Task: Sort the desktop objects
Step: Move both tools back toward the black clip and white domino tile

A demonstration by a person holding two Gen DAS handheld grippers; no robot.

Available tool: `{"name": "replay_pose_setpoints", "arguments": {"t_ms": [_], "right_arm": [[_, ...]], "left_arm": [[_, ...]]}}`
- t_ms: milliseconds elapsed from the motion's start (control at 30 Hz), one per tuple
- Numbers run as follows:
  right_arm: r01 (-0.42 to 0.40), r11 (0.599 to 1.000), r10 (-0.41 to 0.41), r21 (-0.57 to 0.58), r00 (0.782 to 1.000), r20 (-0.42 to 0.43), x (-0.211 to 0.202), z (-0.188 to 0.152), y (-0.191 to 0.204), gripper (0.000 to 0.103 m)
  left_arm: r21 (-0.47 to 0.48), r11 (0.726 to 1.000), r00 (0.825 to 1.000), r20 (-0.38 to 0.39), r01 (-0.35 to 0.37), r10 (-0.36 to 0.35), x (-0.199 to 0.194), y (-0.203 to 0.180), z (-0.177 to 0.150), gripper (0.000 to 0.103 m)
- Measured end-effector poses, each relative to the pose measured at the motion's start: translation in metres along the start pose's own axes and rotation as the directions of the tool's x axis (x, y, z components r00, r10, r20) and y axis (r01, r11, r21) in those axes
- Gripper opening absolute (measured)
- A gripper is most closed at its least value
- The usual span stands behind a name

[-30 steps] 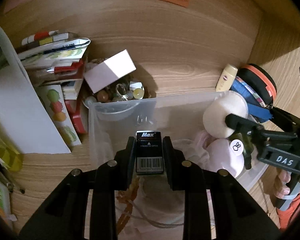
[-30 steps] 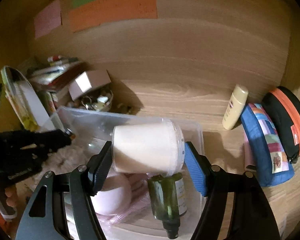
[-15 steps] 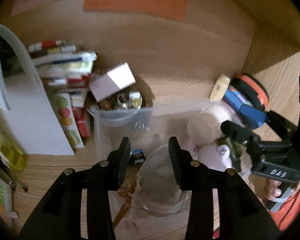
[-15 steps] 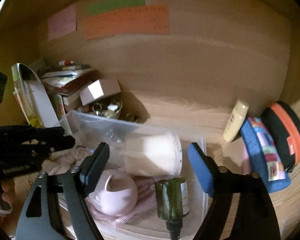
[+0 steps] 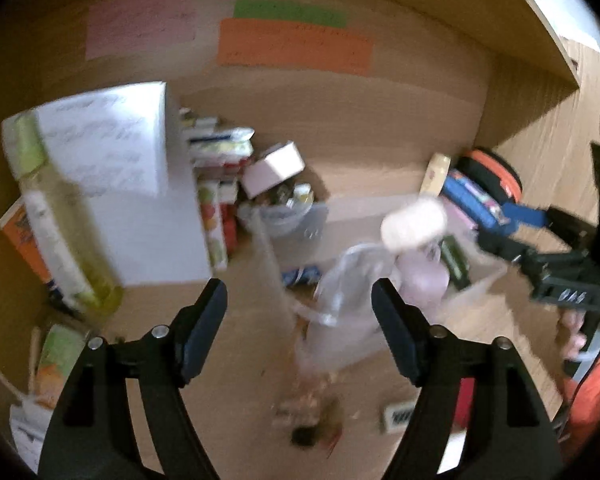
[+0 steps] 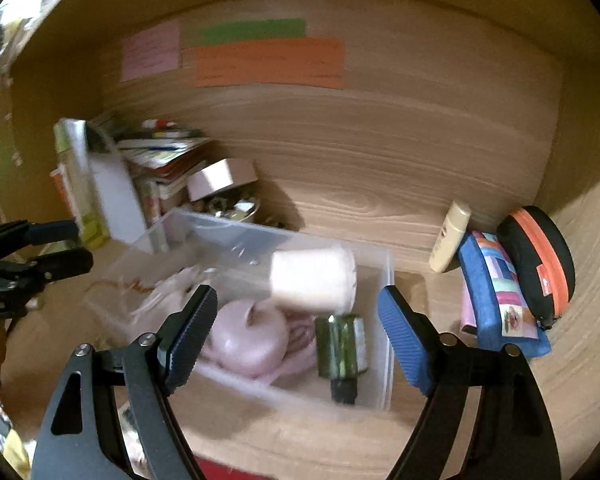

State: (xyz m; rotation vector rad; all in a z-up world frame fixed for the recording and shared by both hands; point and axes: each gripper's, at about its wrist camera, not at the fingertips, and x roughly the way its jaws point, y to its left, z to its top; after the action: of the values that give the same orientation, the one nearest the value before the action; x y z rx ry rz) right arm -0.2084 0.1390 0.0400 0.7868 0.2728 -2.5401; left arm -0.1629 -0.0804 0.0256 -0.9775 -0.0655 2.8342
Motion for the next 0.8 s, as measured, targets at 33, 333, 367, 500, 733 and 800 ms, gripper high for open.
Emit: {"name": "replay_pose_setpoints", "arguments": {"t_ms": [33, 333, 367, 500, 733, 800], "right_arm": [[-0.003, 1.000, 0.003, -0.004, 1.000, 0.004, -0.005, -0.002, 0.002, 0.080], [-0.110, 0.994, 0.109, -0.025, 0.993, -0.047, -0.022, -0.027, 0.023, 0.080], [-0.122, 0.992, 0.121, -0.028, 0.991, -0.059, -0.020, -0.030, 0.025, 0.080], [-0.216, 0.974, 0.207, -0.060, 0.969, -0.132, -0.014, -0.045, 0.041, 0.079], [-0.309, 0.929, 0.265, -0.204, 0.940, -0.215, -0.006, -0.066, 0.081, 0.061], [-0.323, 0.919, 0.268, -0.226, 0.932, -0.243, 0.000, -0.068, 0.087, 0.055]], "left_arm": [[0.001, 1.000, 1.000, -0.012, -0.011, 0.011, -0.003, 0.003, -0.007, 0.074], [0.010, 0.998, 0.992, -0.107, -0.063, 0.064, -0.011, 0.026, -0.064, 0.074], [0.009, 0.998, 0.991, -0.118, -0.056, 0.056, -0.010, 0.027, -0.069, 0.065], [0.012, 1.000, 0.981, -0.194, 0.008, -0.005, -0.007, 0.026, -0.089, 0.031], [0.035, 0.998, 0.968, -0.250, 0.047, -0.036, -0.001, 0.016, -0.110, 0.031], [0.044, 0.998, 0.964, -0.263, 0.055, -0.042, 0.003, 0.012, -0.111, 0.031]]}}
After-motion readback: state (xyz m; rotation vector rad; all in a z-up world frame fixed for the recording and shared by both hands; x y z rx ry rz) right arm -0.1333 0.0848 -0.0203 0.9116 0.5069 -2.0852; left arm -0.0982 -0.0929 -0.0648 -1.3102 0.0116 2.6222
